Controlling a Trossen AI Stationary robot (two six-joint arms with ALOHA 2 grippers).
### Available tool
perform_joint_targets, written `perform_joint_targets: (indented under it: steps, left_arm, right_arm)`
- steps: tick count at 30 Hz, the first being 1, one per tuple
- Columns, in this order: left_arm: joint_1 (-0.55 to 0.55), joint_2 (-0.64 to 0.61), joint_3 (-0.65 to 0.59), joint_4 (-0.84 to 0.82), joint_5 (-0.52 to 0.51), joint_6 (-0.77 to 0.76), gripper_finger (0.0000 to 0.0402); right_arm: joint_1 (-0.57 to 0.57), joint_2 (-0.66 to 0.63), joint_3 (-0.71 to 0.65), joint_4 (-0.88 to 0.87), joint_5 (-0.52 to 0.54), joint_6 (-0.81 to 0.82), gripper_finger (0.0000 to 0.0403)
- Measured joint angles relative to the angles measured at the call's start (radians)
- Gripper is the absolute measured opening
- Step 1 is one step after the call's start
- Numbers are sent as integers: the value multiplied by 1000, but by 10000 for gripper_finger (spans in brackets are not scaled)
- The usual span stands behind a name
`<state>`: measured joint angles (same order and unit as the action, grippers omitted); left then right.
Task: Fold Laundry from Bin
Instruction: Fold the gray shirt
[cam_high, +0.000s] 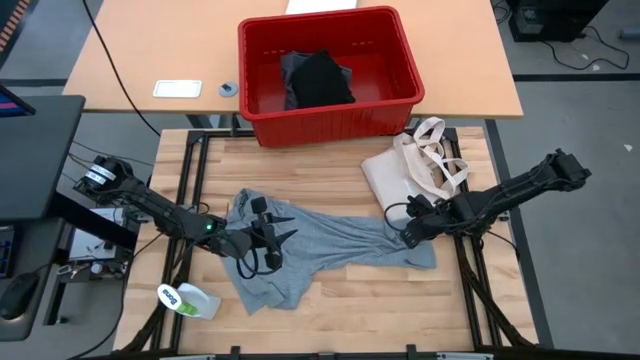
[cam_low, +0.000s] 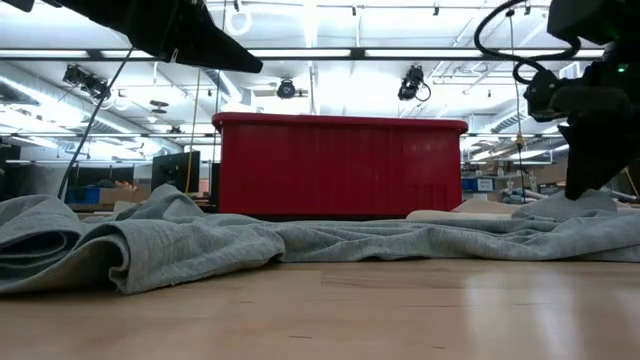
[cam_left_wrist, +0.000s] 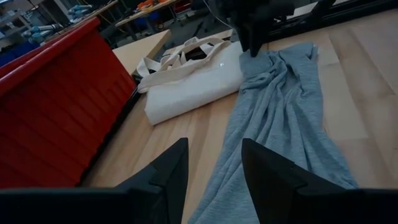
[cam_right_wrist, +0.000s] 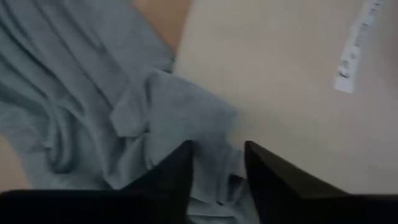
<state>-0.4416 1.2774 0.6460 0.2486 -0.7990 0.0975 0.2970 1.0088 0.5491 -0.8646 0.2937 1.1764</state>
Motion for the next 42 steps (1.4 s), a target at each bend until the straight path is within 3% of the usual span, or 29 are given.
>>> perform_joint_targets:
  steps: [5, 8, 12, 15, 22, 25, 30, 35, 42]
  left_arm:
    - [0, 0, 0, -15, 0, -1, 153]
    - [0, 0, 0, -16, 0, -3, 153]
    - [0, 0, 0, -16, 0, -7, 153]
    - [0, 0, 0, -16, 0, -9, 153]
    - [-1, 0, 0, -52, 0, -31, 153]
    - [-1, 0, 0, -59, 0, -35, 153]
    - [-1, 0, 0, -59, 0, -36, 153]
    - [-1, 0, 0, -58, 0, -61, 153]
    - [-1, 0, 0, -59, 0, -62, 153]
  right_arm:
    - [0, 3, 0, 39, -28, -28, 20]
    - [1, -1, 21, 29, -12, -26, 18]
    - [2, -35, 92, 34, 130, -25, 15]
    - [-7, -64, 155, -46, 172, 10, 7]
    - [-9, -54, 342, -553, 173, 289, 6]
    - [-10, -18, 395, -691, 155, 374, 5]
    - [-46, 20, 395, -704, 12, 340, 11]
    - [-65, 46, 372, -705, 30, 234, 29]
    - [-78, 54, 357, -707, -6, 203, 109]
